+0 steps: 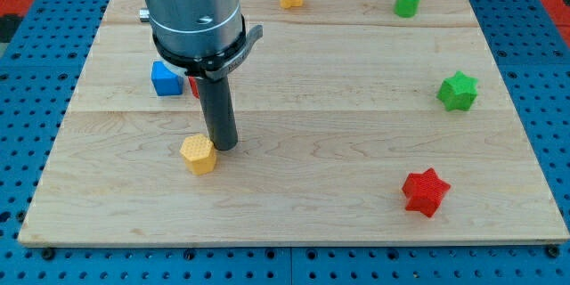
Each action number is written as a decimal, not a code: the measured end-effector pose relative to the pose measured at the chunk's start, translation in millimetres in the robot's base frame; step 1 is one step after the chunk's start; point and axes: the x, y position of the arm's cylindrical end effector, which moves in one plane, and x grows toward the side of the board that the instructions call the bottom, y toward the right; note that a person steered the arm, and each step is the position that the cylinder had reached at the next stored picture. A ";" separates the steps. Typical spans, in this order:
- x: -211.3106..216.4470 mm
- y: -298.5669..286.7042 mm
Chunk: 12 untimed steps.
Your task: Move the yellow hexagon to the bottom center
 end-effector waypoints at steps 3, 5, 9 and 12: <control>-23.9 12.5; -21.2 -35.8; -39.2 -32.9; 40.4 15.4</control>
